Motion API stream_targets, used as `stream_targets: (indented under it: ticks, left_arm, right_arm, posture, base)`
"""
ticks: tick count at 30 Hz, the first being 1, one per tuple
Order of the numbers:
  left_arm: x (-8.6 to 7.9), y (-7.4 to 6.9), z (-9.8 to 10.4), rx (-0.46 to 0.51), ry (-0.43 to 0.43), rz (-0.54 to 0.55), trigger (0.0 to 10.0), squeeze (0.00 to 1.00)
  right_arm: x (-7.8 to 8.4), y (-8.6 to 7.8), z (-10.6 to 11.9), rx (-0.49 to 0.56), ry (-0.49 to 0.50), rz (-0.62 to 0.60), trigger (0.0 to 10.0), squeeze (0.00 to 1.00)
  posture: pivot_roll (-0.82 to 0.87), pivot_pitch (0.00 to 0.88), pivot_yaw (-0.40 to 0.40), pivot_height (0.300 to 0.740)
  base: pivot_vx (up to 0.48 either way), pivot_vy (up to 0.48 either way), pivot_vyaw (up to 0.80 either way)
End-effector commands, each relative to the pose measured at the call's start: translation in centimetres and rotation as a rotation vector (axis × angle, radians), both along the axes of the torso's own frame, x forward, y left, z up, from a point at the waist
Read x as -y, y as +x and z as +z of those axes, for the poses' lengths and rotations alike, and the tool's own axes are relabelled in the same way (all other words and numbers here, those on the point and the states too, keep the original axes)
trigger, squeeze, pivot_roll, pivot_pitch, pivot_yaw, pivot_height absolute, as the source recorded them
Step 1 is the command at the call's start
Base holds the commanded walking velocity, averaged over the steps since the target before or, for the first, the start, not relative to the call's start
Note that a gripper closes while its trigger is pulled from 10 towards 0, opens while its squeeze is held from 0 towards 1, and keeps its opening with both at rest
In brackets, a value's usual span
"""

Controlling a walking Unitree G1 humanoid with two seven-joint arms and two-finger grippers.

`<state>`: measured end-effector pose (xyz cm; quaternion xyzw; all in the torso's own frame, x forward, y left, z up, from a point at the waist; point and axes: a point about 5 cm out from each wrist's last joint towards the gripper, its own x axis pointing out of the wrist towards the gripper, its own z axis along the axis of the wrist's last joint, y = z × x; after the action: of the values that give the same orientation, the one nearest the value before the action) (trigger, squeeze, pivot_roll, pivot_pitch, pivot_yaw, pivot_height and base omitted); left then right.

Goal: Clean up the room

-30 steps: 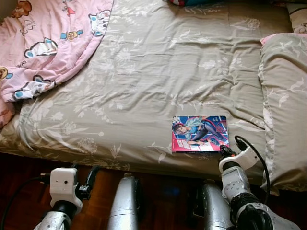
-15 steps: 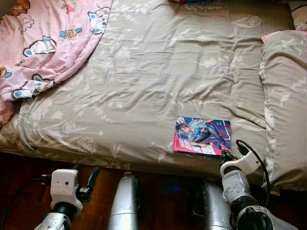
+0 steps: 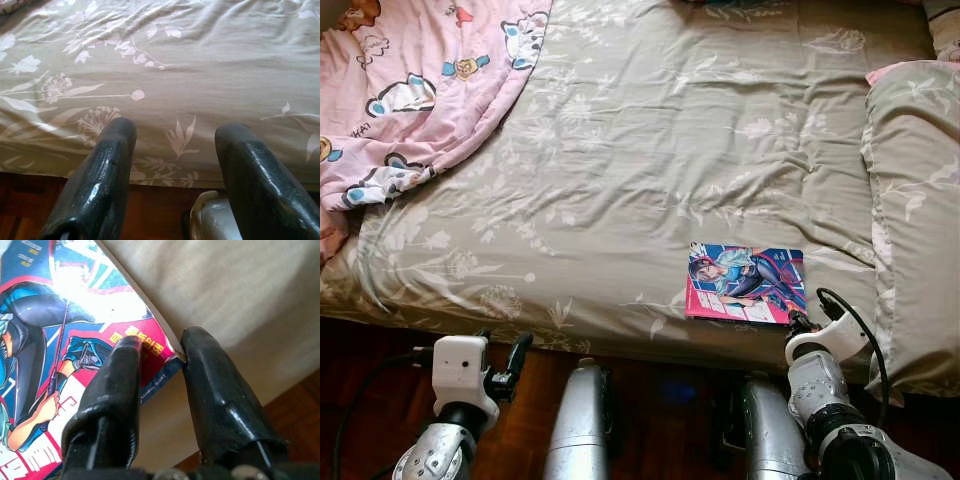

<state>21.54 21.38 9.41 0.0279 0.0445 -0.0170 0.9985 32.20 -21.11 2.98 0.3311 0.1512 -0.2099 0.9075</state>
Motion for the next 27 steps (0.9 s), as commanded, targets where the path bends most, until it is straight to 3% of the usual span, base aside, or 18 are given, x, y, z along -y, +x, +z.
stream_targets:
  ticks: [1, 27]
  left_arm:
    - [-0.17, -0.37, -1.17, -0.042, 0.013, 0.012, 10.0, 0.00]
    - [-0.13, -0.20, -1.24, -0.039, 0.010, 0.013, 10.0, 0.00]
  right_arm:
    - [-0.34, -0.80, -1.00, -0.032, -0.013, 0.016, 10.0, 0.00]
    - [-0.34, -0.95, -1.15, -0.035, -0.011, 0.014, 10.0, 0.00]
  posture:
    - [0.19, 0.375, 0.093, 0.637]
    - [0.19, 0.371, 0.092, 0.637]
  base:
    - [0.000, 0.000, 0.00]
    - [0.000, 0.000, 0.00]
